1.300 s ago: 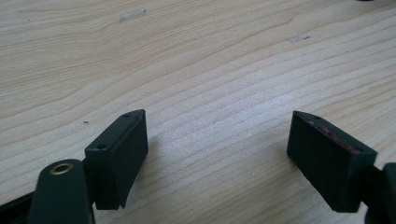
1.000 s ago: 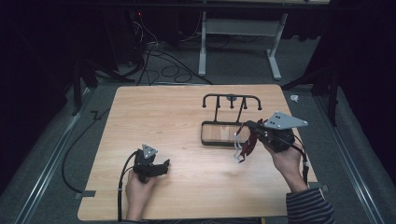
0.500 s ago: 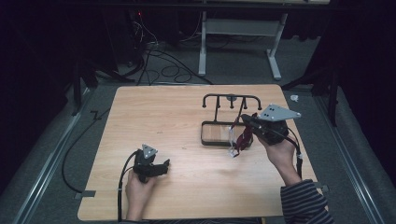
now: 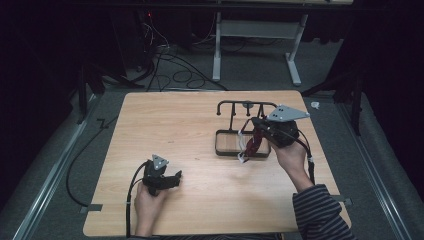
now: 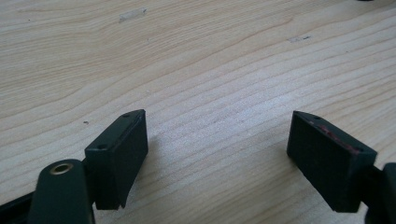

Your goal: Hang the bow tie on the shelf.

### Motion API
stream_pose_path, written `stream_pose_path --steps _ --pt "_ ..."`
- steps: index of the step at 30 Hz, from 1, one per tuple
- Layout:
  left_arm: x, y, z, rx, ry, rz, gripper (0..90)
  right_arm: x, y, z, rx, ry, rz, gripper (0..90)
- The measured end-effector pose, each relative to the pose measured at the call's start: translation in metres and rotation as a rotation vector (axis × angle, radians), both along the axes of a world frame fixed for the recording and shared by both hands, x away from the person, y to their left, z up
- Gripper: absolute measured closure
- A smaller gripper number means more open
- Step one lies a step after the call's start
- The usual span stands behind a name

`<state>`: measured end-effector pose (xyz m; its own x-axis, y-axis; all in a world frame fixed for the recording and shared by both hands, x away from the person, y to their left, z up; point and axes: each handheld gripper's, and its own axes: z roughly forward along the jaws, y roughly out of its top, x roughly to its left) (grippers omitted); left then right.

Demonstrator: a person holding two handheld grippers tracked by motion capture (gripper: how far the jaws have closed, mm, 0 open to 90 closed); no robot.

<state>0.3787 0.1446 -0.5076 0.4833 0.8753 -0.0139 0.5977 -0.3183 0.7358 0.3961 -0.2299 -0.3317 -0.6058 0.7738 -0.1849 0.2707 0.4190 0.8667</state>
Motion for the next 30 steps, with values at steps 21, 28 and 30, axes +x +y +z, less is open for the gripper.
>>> stream_pose_path --steps 21,28,30 --pt "0.0 0.0 0.0 0.0 0.001 -0.001 20.8 0.027 0.0 -0.004 0.02 0.022 -0.066 90.0" --pt "0.0 0.0 0.0 0.0 0.001 -0.001 20.8 0.034 0.003 -0.002 0.022 0.028 -0.08 90.0" --pt "0.0 0.0 0.0 0.0 0.0 0.0 20.8 0.036 0.004 -0.002 0.021 0.031 -0.081 90.0"
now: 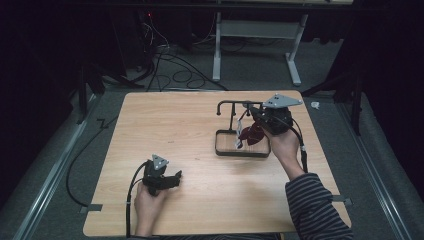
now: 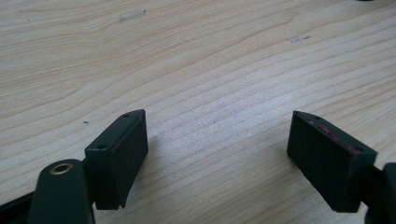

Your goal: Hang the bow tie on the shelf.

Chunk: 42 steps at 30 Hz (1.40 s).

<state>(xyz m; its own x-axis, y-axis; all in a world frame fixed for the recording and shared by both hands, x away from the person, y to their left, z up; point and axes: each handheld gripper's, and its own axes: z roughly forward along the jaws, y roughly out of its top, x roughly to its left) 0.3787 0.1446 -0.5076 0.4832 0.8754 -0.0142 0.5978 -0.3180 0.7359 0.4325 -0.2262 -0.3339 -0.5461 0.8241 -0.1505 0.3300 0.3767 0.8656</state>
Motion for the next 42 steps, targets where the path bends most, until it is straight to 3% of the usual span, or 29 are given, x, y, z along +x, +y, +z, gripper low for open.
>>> stream_pose_path --steps 23,42 --pt "0.0 0.0 0.0 0.0 0.001 -0.001 20.7 0.013 -0.001 -0.007 0.008 0.053 -0.041 89.5" --pt "0.0 0.0 0.0 0.0 0.0 -0.001 20.7 0.001 -0.009 0.001 0.013 0.025 -0.026 84.7"
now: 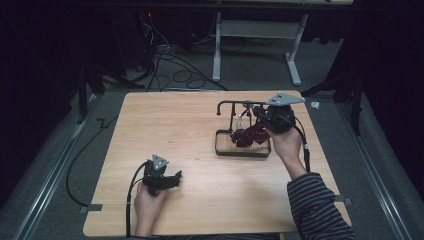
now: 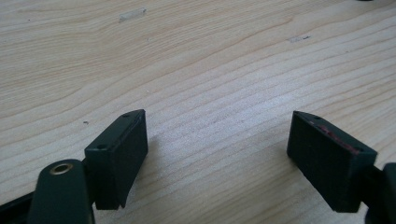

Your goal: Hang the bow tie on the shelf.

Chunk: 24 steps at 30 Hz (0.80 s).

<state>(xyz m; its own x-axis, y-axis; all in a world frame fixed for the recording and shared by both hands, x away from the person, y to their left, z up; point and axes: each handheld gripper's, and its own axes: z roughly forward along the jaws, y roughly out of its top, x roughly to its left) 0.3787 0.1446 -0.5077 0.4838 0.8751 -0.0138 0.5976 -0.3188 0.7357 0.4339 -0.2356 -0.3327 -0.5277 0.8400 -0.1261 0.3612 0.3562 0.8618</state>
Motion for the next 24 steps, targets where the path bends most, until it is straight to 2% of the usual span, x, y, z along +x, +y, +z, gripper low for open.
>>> stream_pose_path --steps 9,19,24 --pt "0.0 0.0 0.0 0.0 0.0 0.0 20.7 -0.01 -0.011 0.004 0.018 -0.013 -0.003 82.9" --pt "0.0 0.0 0.0 0.0 0.0 0.0 20.7 -0.016 -0.023 0.003 0.048 0.001 -0.014 78.7" --pt "0.0 0.0 0.0 0.0 0.0 0.0 20.7 -0.02 -0.026 0.004 0.049 -0.009 -0.001 76.8"
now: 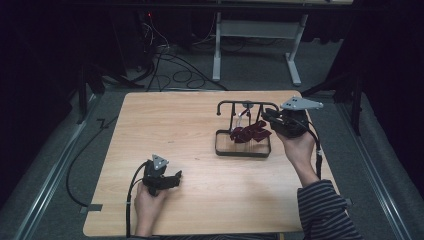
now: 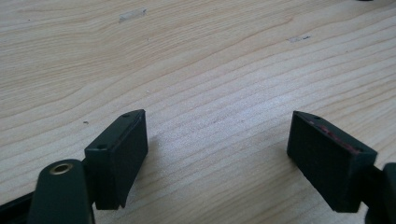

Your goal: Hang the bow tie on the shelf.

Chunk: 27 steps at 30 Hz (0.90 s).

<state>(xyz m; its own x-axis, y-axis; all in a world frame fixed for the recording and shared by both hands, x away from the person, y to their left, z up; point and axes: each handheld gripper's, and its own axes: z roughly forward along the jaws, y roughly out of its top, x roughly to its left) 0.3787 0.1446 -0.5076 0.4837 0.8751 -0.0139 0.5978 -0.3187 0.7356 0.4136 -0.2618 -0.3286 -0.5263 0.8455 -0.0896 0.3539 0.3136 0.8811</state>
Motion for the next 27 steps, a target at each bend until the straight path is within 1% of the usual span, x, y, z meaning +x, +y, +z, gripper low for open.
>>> stream_pose_path --steps 1,4,10,11,16,22,25,27 --pt "0.0 0.0 0.0 0.0 0.0 0.0 20.7 -0.001 0.0 -0.001 0.009 0.001 0.001 76.5" --pt "0.0 0.0 0.0 0.0 0.0 0.0 20.7 -0.002 -0.003 -0.002 0.012 0.007 -0.001 75.3" --pt "0.0 0.0 0.0 0.0 0.0 0.0 20.7 -0.007 -0.011 -0.002 0.038 0.015 0.0 71.9" --pt "0.0 0.0 0.0 0.0 0.0 0.0 20.7 -0.007 -0.013 -0.002 0.036 0.013 -0.001 71.4" --pt "0.0 0.0 0.0 0.0 0.0 0.0 20.7 -0.012 -0.021 -0.004 0.057 0.014 -0.001 69.6" --pt "0.0 0.0 0.0 0.0 0.0 0.0 20.7 -0.016 -0.025 -0.006 0.076 0.016 -0.007 67.9" --pt "0.0 0.0 0.0 -0.001 0.0 0.0 20.7 -0.018 -0.027 -0.007 0.075 0.011 0.001 67.1" --pt "0.0 0.0 0.0 -0.001 0.0 0.0 20.7 -0.02 -0.027 -0.007 0.079 0.018 0.001 66.4"
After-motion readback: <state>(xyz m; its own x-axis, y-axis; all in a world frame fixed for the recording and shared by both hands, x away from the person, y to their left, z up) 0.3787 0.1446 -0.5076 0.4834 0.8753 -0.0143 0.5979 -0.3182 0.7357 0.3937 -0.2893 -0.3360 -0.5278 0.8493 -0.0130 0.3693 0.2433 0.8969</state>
